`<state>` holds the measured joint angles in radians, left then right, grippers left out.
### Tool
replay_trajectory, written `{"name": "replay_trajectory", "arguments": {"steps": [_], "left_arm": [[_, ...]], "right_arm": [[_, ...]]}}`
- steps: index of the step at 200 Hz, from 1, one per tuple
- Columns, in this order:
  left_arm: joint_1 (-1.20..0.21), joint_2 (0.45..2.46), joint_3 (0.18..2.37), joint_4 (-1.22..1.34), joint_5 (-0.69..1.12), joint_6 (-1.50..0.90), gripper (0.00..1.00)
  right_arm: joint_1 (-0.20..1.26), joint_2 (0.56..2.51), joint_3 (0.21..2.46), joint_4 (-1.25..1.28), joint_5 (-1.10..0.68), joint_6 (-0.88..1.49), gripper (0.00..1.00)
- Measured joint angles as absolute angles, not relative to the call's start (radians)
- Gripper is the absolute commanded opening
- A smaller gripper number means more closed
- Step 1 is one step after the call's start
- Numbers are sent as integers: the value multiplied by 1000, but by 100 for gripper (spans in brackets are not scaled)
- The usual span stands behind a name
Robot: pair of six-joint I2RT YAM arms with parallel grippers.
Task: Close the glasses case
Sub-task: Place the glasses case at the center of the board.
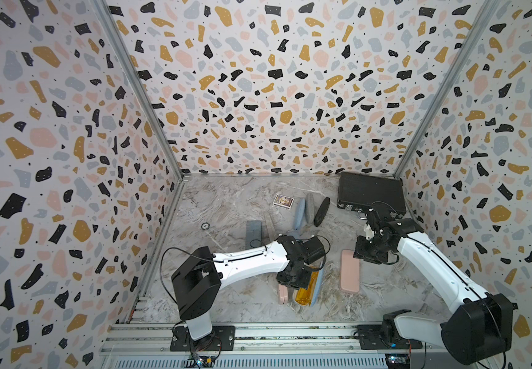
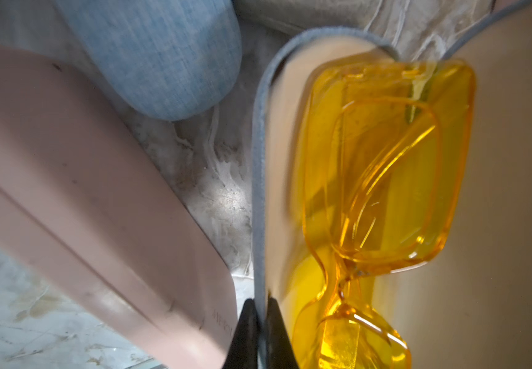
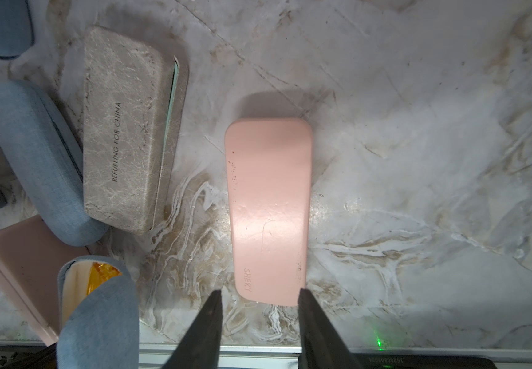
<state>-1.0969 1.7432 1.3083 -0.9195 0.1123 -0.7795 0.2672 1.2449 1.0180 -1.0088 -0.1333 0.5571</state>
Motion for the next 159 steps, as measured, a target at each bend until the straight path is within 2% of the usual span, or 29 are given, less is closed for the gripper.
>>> {"name": "replay_trajectory", "arguments": {"steps": [77,159], "left_arm": [[-1102,1869,1311,-879,122,-781,6],[-1100,1983,1424,-864,112,-792,6]], "right_arm": [[267,1268,1018,-1010,-130,544,42],[265,1287,1018,-1010,-130,520,42]]}}
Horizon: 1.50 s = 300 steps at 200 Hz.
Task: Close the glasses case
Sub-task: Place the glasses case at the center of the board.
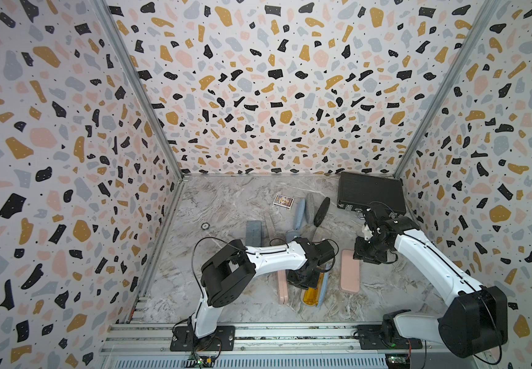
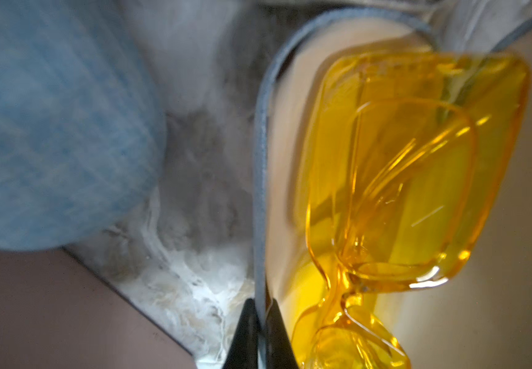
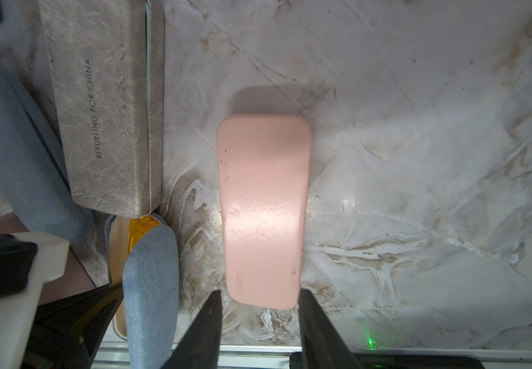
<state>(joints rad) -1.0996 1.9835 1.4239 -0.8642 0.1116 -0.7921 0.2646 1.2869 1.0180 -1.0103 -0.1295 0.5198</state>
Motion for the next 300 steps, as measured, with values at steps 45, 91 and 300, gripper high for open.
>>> {"name": "replay_trajectory", "arguments": {"steps": [45,91,300], "left_arm": [[-1094,2028,1496,-867,92,-827,8],[-1090,2062,1529,-878,67,-879,10],[-1089,2030,1509,-994,-87,-992,51]], "right_arm": [[261,1287,1018,-1011,-130,512,42],[261,1286,1018,-1023,-130,505,42],[261,1202,997,-1039,-154,501,44]]}}
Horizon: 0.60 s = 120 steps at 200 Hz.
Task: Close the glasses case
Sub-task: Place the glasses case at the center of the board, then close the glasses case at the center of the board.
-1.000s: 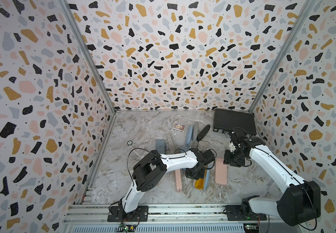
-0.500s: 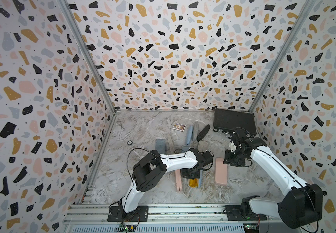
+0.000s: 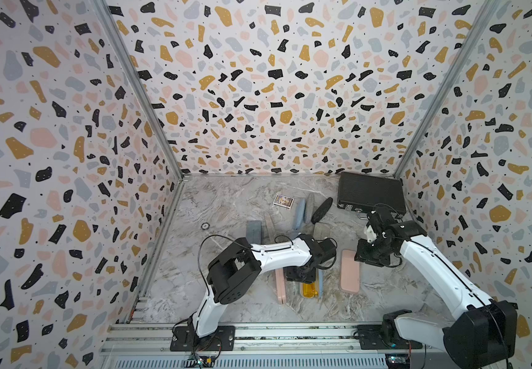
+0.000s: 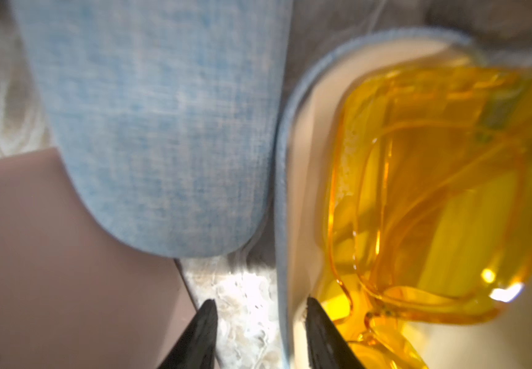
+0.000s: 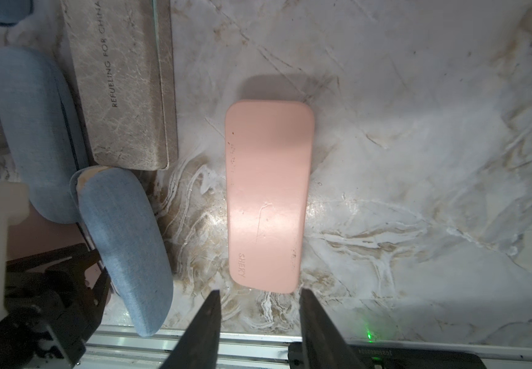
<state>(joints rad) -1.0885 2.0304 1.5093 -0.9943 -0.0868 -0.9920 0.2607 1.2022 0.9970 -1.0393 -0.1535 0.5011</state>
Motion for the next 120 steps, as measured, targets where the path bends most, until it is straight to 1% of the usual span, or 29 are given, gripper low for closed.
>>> {"name": "replay_trajectory", "arguments": {"steps": [19,87,97,110,120], "left_arm": [[-1089,2006,1508,-994,-87,-991,55],[-1089,1917,1475,-1008,-89,-989,58],[-1089,1902,1464,-1013,-92,-989,58],[-1088,1879,1446,-1018,-96,-988,57],[-1087,1861,1429,-1020,-96,-987,56]], "right_arm": [[261,1188,995,-1045,-161,501,45],[261,1158,966,-1048,-188,505,46],[261,1155,950,-1047,-200,507,43],[261,1150,927,-1044,-218,512,35],[263,1145,910,-1040,-231,517,32]]}}
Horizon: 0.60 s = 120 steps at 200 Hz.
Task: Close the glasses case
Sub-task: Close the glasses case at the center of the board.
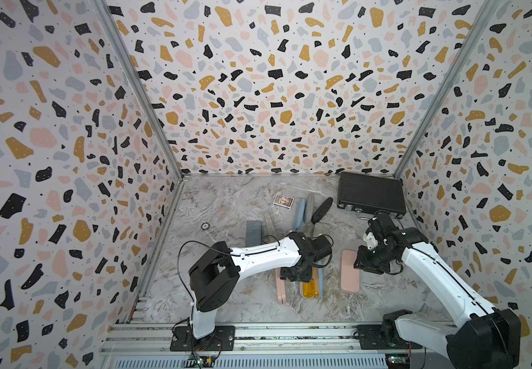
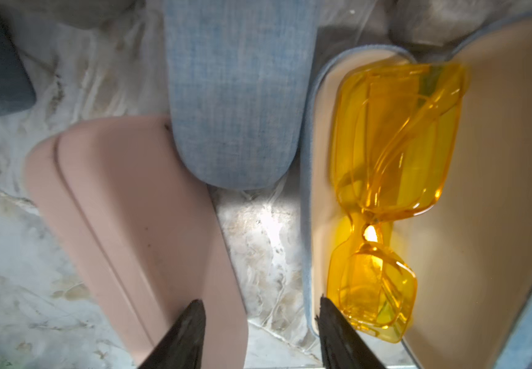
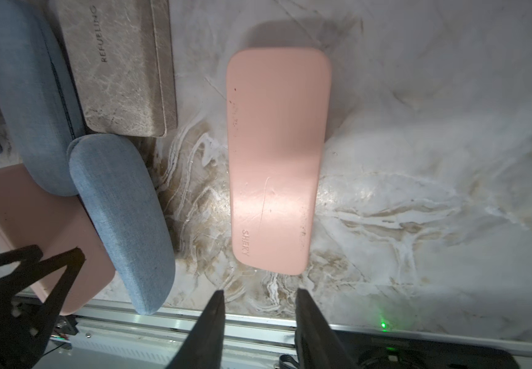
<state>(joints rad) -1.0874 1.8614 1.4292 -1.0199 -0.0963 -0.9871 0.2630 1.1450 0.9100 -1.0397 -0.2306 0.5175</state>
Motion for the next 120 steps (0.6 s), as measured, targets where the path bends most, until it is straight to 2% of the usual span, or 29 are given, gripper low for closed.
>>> {"name": "replay_trajectory", "arguments": {"steps": [19,30,40,64,120], "left_arm": [[-1085,1842,1393,-1016,-94,-979,49],[-1083,1842,1374,-1011,-90,-976,38],[-1079,1842,1355,-1005,-88,-963,30],[-1064,1842,1323,-987,-76,-953,22],[-1037,1842,1296,-941,-52,-931,14]], "right_arm": [[275,1134,891,-1036,-245,526,15],[285,1131,890,-1033,-252,531,5],[300,1130,889,-1025,-256,538,0],[340,1131,884,-1009,-258,549,0],[421,1173,883,-970,-249,585,0]]}}
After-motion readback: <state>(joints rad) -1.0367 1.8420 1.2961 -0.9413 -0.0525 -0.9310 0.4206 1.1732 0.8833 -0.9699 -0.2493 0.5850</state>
